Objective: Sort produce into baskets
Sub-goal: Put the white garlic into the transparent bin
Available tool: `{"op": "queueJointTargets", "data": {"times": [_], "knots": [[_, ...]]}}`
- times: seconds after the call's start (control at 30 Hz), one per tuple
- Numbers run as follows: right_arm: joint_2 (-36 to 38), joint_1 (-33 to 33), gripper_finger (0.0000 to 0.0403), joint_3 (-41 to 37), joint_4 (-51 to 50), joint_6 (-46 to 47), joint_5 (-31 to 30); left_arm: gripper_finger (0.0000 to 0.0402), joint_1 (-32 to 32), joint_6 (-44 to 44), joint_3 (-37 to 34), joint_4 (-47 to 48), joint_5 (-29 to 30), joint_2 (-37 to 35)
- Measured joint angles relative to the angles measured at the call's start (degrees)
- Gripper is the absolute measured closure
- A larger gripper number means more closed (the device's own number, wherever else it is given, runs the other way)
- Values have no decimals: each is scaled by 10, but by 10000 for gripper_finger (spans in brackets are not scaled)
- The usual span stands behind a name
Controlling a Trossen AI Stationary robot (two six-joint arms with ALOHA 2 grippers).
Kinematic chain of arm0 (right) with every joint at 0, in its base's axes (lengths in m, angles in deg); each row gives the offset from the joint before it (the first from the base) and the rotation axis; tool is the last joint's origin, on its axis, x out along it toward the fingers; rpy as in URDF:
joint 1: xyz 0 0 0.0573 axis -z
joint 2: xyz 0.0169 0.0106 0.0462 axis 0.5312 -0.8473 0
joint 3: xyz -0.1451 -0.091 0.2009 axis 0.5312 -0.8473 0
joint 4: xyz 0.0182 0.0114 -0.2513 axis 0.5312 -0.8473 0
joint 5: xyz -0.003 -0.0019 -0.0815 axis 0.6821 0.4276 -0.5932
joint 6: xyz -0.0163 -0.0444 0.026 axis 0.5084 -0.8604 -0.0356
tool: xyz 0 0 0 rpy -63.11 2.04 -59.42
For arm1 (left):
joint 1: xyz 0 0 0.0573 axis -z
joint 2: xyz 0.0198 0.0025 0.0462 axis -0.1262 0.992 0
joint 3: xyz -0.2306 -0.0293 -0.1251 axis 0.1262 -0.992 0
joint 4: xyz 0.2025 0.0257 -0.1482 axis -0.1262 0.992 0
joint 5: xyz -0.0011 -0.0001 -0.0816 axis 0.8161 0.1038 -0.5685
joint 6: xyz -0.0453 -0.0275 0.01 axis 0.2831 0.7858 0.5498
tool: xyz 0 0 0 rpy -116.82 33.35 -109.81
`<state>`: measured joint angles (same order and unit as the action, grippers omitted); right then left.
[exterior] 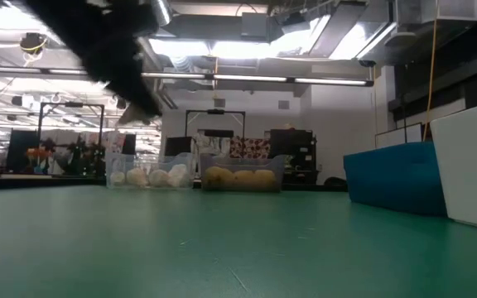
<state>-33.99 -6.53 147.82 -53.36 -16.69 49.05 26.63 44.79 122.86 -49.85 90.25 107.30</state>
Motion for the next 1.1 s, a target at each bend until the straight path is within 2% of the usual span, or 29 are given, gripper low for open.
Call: {"op": "queueJointTargets", "data": {"times": [0.2,0.3,0.43,0.57,0.67,0.77,0.87,1.1], "knots": [[0,0,173,0,1,0,-2,233,-169,-144,-1,-2,1,-139],[0,0,173,0,2,2,-2,233,-272,-180,-1,-3,-26,-187],[0,0,173,0,2,7,-2,233,-407,-201,-1,-8,-90,-206],[0,0,173,0,2,7,-2,233,-505,-212,-6,-49,-155,-188],[0,0,173,0,2,7,-2,233,-549,-224,-24,-105,-210,-163],[0,0,173,0,2,7,-1,233,-572,-264,-39,-150,-214,-135],[0,0,173,0,2,7,0,233,-580,-267,-45,-185,-214,-110],[0,0,173,0,2,7,4,232,-583,-308,-45,-183,-232,-82]]}}
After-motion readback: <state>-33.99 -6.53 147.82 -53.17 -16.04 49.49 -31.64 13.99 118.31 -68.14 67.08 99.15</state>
